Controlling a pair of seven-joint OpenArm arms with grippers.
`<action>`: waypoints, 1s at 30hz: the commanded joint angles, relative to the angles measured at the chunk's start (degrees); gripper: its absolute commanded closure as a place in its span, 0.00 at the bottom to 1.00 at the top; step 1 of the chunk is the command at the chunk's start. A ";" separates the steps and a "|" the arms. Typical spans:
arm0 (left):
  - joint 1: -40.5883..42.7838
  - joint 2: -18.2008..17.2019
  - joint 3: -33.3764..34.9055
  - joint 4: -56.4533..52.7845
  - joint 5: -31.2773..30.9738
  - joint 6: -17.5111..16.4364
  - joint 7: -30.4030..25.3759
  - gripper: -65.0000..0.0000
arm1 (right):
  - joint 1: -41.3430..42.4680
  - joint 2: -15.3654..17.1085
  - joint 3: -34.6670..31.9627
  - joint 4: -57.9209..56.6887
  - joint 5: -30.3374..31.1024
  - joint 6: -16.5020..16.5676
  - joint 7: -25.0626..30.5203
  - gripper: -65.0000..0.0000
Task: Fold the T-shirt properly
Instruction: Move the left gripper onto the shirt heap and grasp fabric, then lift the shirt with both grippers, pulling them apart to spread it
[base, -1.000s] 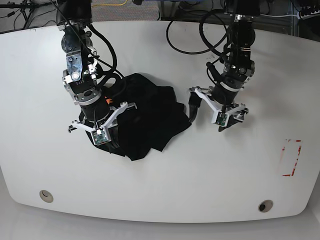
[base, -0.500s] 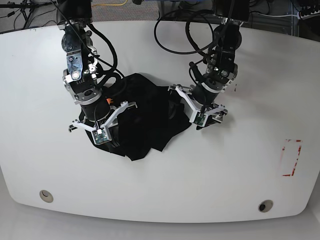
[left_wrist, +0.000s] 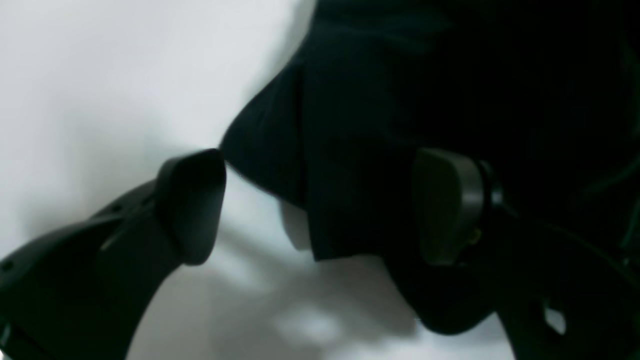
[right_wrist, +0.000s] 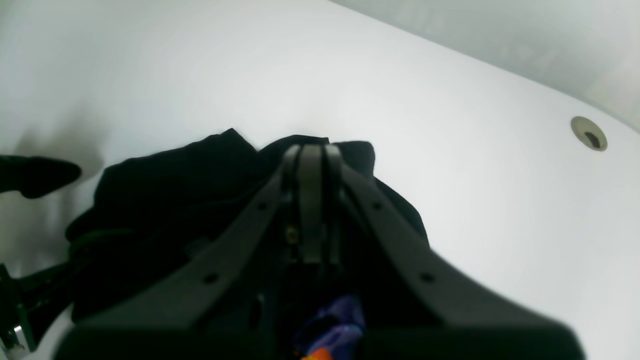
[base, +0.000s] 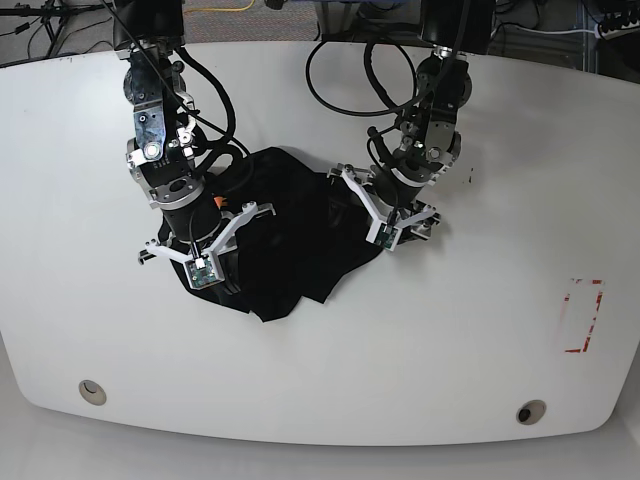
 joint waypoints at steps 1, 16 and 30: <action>-1.17 0.56 0.16 0.66 -0.55 -0.29 -1.55 0.17 | 0.91 0.42 0.27 1.34 -0.09 -0.18 1.90 1.00; -3.45 0.65 2.09 -4.61 -0.55 -0.29 -1.55 0.89 | 0.99 0.42 0.27 1.34 -0.09 -0.18 1.99 1.00; -3.54 -0.40 -1.34 -1.89 -0.63 -0.37 -1.55 0.94 | 1.26 0.77 6.16 1.34 0.09 -0.09 2.08 1.00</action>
